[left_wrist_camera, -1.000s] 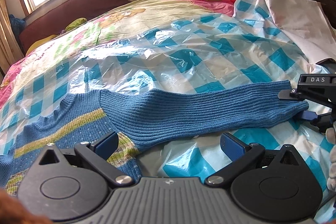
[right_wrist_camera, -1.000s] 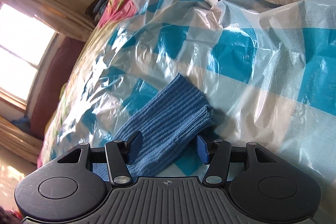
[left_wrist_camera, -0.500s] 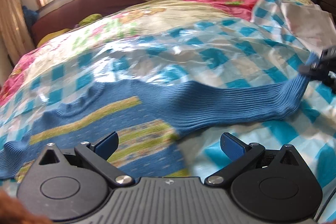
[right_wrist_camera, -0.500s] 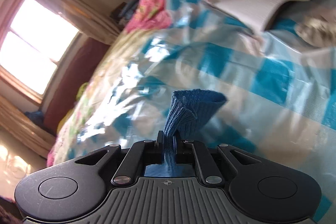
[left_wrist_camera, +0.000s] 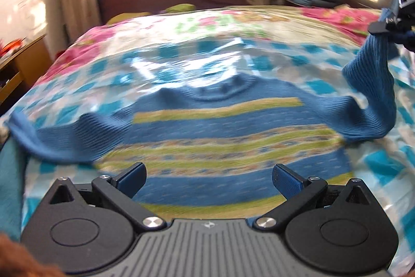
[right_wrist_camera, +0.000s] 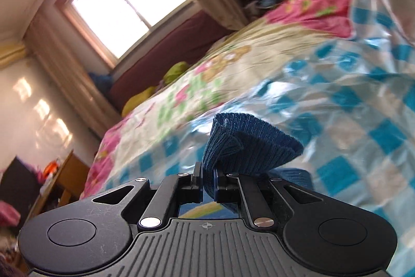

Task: Fold small clothes
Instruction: 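Close the right gripper on the sleeve cuff and lift it, then carry the cuff across the sweater front and open the right gripper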

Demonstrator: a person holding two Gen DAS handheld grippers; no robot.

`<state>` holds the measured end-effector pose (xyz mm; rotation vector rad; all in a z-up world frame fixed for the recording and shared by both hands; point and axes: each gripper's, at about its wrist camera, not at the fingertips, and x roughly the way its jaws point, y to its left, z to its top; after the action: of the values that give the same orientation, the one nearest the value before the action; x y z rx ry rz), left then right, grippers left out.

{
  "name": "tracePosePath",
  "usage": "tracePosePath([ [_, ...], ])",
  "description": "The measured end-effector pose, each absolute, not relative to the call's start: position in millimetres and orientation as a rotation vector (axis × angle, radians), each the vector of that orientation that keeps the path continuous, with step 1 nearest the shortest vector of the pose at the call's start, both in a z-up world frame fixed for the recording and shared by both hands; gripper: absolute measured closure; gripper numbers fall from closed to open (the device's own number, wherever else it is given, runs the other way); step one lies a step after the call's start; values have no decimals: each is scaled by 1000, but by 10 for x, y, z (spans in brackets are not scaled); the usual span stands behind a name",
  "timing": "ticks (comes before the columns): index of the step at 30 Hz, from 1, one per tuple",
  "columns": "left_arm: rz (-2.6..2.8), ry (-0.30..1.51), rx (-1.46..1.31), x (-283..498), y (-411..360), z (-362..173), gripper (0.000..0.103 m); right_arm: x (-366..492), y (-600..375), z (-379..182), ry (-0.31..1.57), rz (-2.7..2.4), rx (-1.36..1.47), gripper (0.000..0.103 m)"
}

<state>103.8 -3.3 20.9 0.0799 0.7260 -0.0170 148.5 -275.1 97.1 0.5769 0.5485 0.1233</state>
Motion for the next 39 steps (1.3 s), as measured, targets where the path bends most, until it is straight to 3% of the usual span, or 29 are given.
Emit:
tracePosePath([
  [9, 82, 736, -27, 919, 625, -18, 0, 1861, -1451, 874, 651, 266, 380, 95],
  [20, 140, 729, -114, 887, 1092, -180, 0, 1916, -132, 244, 804, 399, 90, 95],
  [29, 131, 718, -165, 866, 1213, -204, 0, 1856, 41, -7, 908, 456, 20, 87],
  [35, 130, 710, -166, 864, 1209, -205, 0, 1684, -125, 128, 877, 505, 18, 77],
  [39, 134, 712, -142, 868, 1171, -223, 0, 1716, -224, 141, 866, 426, -11, 77],
])
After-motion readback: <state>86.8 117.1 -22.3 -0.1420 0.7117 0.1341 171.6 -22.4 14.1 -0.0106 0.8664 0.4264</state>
